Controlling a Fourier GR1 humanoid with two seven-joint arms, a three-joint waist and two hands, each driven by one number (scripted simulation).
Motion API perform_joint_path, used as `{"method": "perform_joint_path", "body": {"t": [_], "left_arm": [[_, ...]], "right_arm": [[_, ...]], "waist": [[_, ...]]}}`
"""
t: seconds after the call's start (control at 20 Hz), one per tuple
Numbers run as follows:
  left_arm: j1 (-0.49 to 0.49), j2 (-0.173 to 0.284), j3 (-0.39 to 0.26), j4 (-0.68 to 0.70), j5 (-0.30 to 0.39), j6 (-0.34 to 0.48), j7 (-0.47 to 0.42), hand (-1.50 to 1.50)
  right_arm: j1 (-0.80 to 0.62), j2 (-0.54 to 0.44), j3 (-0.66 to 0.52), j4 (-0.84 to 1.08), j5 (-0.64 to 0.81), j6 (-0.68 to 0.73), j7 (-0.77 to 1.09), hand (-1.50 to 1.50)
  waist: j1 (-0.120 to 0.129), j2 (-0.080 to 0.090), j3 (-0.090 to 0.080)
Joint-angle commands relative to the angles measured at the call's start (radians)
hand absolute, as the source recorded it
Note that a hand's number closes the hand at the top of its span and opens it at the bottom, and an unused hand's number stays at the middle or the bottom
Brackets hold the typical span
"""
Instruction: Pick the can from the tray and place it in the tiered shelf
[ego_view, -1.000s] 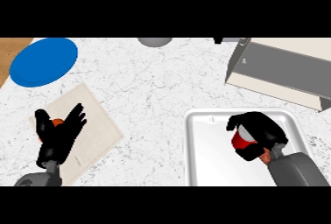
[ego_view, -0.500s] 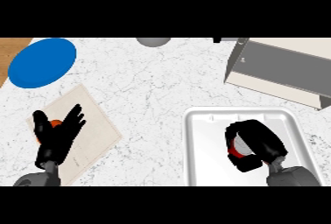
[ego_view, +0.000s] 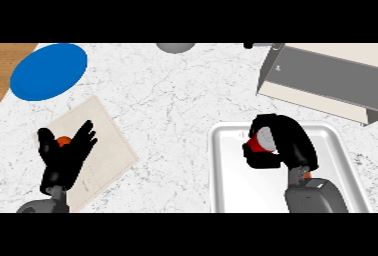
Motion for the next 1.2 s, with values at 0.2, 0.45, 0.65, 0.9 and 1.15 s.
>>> {"method": "perform_joint_path", "body": {"t": [0.2,0.45,0.65,0.9,1.15], "left_arm": [[0.007,-0.007,-0.003,-0.02,-0.014,0.021,0.023,0.0],[0.055,-0.015,-0.026,-0.059,-0.023,0.009,0.032,0.0],[-0.017,-0.014,0.002,-0.006,-0.021,0.019,0.032,0.0],[-0.016,-0.025,-0.003,-0.037,-0.015,0.019,0.056,0.0],[0.031,-0.024,-0.006,-0.033,-0.037,0.009,-0.003,0.0]], "right_arm": [[-0.134,0.02,-0.041,-0.397,0.084,0.048,0.296,1.5],[-0.31,0.004,-0.107,-0.521,0.096,0.21,0.515,1.5],[-0.516,-0.076,-0.269,-0.452,0.016,0.289,0.565,1.5],[-0.661,-0.151,-0.401,-0.366,-0.053,0.33,0.597,1.5],[-0.758,-0.309,-0.536,-0.153,-0.105,0.305,0.492,1.5]], "waist": [[-0.01,-0.005,-0.001],[0.003,-0.002,-0.001],[0.003,0.002,-0.001],[0.004,0.001,0.0],[0.01,0.002,0.0]]}}
